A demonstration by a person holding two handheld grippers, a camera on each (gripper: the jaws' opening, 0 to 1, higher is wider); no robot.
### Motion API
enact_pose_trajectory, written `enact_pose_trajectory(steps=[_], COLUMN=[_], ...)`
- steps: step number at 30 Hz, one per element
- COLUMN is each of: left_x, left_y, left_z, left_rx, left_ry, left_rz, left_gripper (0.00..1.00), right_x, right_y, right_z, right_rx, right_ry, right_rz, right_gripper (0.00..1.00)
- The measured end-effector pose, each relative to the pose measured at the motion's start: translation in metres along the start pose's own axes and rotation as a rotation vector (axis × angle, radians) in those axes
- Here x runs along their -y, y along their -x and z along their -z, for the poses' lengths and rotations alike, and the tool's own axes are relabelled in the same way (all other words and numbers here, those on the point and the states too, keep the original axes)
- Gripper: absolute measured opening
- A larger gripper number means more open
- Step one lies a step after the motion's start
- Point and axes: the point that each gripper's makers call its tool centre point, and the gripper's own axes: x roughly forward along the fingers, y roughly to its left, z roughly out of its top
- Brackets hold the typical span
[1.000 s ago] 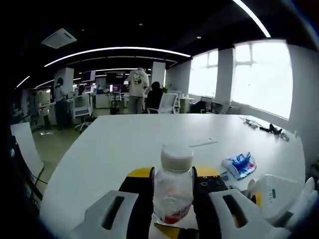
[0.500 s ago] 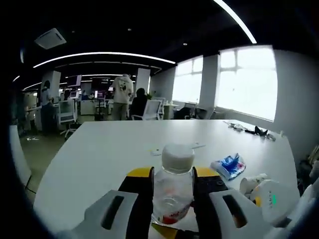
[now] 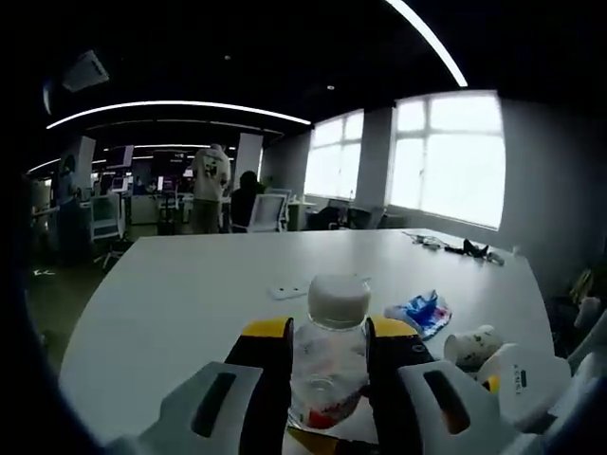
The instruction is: Arrange the tabletop items into an orderly group along one side of the table until the central work area is clear of visible clutter.
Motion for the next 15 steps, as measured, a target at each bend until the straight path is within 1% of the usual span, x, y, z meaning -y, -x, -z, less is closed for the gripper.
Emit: enact_pose_trajectory(steps=[6,10,14,15], left_x=[0.007,0.007,0.010,0.011], left_y=[0.001,0.001,0.001,0.002], left_z=[-0.001,-0.002,-0.002,-0.002], left_rx=[0.006,0.012,0.008,0.011], left_ry=[-0.005,-0.006,-0.018,-0.023], left_rz=[0.003,-0.002,-0.011,-0.016], left_gripper=[0.28,0.29,0.29,0.29], right_x=[0.000,0.000,-0.001,-0.004], right_y=[-0.001,-0.001,-0.001,-0.002], right_z=[0.000,0.000,0.000,0.000], right_rx=[0.001,0.002,-0.004,-0.007], right_ry=[0.000,0.004,0.016,0.011], right_rz=[0.004,0.002,-0.017,-0.035], right_gripper=[0.38,0.38,0.39,0.43])
